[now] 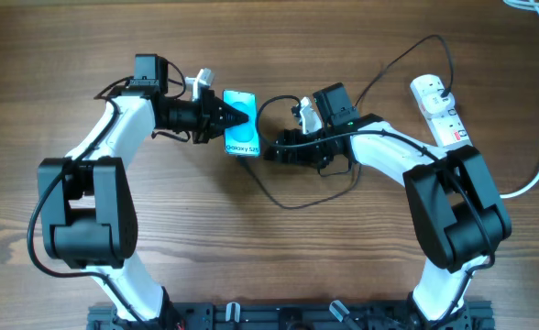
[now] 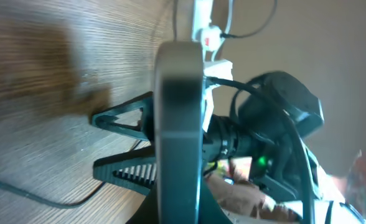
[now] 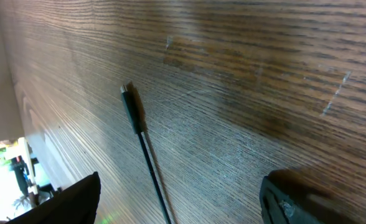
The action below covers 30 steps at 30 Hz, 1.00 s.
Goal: Plug charger to phone and switch on socket
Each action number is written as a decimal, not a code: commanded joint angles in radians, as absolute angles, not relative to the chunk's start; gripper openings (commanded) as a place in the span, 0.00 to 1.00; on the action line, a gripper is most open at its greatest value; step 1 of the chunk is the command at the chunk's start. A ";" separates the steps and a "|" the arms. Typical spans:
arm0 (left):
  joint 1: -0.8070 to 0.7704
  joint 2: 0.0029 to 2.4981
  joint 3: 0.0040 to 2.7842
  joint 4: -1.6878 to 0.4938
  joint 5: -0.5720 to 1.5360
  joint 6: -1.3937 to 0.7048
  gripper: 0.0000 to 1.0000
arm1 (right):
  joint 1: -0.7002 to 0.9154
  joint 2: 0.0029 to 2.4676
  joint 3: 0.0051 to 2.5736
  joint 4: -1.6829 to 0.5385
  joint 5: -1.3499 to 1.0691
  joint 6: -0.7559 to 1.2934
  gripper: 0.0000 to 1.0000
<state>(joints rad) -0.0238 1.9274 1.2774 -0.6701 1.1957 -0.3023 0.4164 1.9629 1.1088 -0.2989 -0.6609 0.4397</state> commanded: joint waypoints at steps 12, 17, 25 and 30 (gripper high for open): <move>0.278 1.915 1.276 -1.186 1.576 0.521 0.04 | 0.423 1.972 1.220 -0.468 -0.539 0.353 0.73; 0.371 1.915 1.275 -1.299 1.533 0.622 0.04 | 0.552 1.972 1.423 -0.773 -0.228 0.149 0.75; 0.364 1.915 1.275 -1.300 1.487 0.622 0.04 | 0.857 1.980 1.412 -0.787 -0.015 0.052 0.81; 0.364 1.915 1.275 -1.303 1.485 0.622 0.04 | 0.867 2.024 1.412 -0.840 -0.007 0.052 0.74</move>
<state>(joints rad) 0.3676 1.9278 1.2739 -1.2991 1.4662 0.5957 0.8730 1.9896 1.4109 -0.8272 -0.0402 0.0635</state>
